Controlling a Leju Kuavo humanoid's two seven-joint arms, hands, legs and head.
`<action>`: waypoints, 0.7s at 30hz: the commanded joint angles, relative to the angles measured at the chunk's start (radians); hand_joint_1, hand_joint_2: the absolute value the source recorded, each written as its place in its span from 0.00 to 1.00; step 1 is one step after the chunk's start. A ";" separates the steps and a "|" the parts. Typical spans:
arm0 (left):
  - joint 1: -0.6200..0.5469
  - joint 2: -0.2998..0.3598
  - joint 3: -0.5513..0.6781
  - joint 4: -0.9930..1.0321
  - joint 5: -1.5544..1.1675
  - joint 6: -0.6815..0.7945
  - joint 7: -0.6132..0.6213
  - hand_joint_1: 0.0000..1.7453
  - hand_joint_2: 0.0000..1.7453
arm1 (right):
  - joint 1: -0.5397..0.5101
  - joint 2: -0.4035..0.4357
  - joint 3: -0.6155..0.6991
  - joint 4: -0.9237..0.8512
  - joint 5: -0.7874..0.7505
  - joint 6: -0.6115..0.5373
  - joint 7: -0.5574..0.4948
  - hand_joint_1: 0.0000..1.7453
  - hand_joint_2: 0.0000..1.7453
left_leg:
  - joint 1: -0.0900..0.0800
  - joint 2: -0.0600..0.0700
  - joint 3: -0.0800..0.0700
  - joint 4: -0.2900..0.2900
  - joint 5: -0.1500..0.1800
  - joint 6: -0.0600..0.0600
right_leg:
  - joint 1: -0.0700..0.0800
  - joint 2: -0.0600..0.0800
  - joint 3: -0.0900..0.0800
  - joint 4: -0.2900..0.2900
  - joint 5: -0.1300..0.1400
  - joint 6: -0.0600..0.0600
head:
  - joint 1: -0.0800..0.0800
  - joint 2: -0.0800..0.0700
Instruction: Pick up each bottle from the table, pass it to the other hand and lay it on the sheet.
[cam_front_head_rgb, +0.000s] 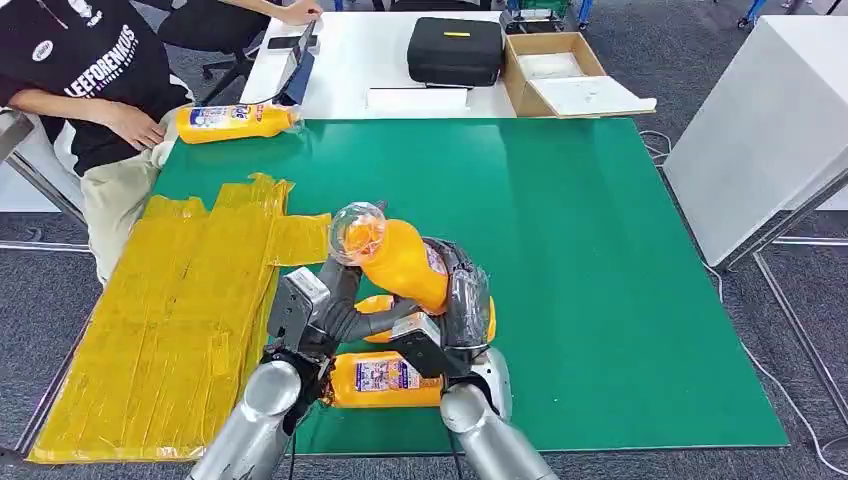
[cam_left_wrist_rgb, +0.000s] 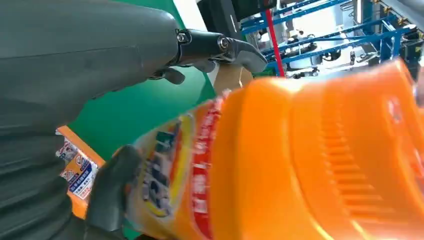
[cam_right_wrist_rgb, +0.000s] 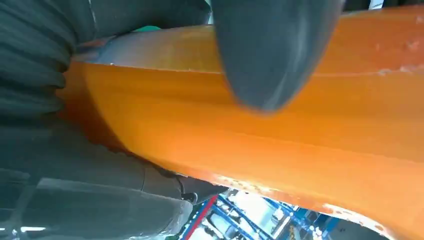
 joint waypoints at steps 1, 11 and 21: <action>-0.052 -0.004 0.019 0.087 0.009 0.000 0.006 0.00 1.00 | -0.054 0.009 0.062 0.115 0.021 0.000 0.009 1.00 1.00 | 0.001 0.000 0.002 0.000 0.000 -0.003 | 0.001 -0.001 0.002 -0.001 0.000 -0.001 | 0.000 0.000; -0.100 -0.017 0.049 0.136 0.045 -0.007 0.015 0.00 1.00 | -0.134 0.048 0.107 0.228 -0.001 0.020 0.012 1.00 1.00 | 0.001 0.001 0.001 0.000 0.000 -0.004 | 0.001 0.000 0.002 0.000 0.000 -0.002 | 0.000 0.000; -0.084 -0.016 0.087 0.109 0.092 -0.019 0.005 0.00 1.00 | -0.153 0.048 0.235 0.297 -0.091 0.007 0.026 1.00 1.00 | 0.002 0.001 0.004 0.000 -0.001 -0.005 | 0.002 -0.001 0.004 -0.001 -0.001 -0.003 | 0.000 0.000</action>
